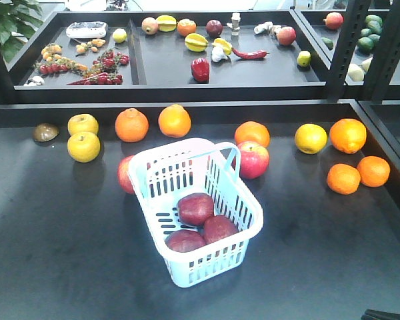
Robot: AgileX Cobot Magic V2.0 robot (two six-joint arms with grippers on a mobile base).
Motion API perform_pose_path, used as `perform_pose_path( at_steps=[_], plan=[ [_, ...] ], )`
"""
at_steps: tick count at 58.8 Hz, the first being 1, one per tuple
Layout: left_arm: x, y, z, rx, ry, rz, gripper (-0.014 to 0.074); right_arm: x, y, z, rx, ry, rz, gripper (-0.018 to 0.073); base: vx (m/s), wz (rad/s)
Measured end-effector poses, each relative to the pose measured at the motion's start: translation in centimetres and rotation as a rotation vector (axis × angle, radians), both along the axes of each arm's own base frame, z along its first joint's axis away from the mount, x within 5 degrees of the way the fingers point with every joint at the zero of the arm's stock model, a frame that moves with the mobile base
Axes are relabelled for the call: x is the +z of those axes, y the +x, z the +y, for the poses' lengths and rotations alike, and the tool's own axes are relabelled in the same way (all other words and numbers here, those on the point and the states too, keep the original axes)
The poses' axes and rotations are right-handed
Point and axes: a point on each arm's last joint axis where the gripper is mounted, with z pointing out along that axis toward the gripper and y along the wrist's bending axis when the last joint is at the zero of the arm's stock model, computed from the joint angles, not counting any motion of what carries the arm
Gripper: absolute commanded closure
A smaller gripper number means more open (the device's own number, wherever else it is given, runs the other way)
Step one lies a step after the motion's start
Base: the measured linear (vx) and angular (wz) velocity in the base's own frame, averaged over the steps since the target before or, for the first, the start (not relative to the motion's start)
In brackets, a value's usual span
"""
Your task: Pick three apples into basket with both arms
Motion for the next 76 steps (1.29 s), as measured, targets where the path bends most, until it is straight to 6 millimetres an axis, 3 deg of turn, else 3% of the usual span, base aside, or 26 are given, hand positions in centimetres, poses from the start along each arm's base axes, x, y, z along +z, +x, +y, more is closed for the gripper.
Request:
perform_pose_path(
  at_steps=[34, 50, 54, 66, 76],
  plan=[
    [0.0, 0.0, 0.0, 0.000, 0.000, 0.000, 0.0603, 0.1, 0.1, 0.0, -0.004, 0.004, -0.006, 0.0564, 0.00, 0.00],
    [0.0, 0.0, 0.0, 0.000, 0.000, 0.000, 0.0603, 1.2, 1.2, -0.3, -0.149, 0.140, -0.125, 0.0564, 0.00, 0.00],
    [0.0, 0.0, 0.0, 0.000, 0.000, 0.000, 0.0603, 0.5, 1.6, -0.5, -0.189, 0.154, -0.138, 0.0564, 0.00, 0.00],
    [0.0, 0.0, 0.0, 0.000, 0.000, 0.000, 0.0603, -4.8, 1.6, -1.2, -0.337, 0.259, -0.098, 0.0564, 0.00, 0.00],
    [0.0, 0.0, 0.0, 0.000, 0.000, 0.000, 0.0603, -6.8, 0.7, -2.5, -0.515, 0.399, -0.157, 0.0564, 0.00, 0.00]
  ],
)
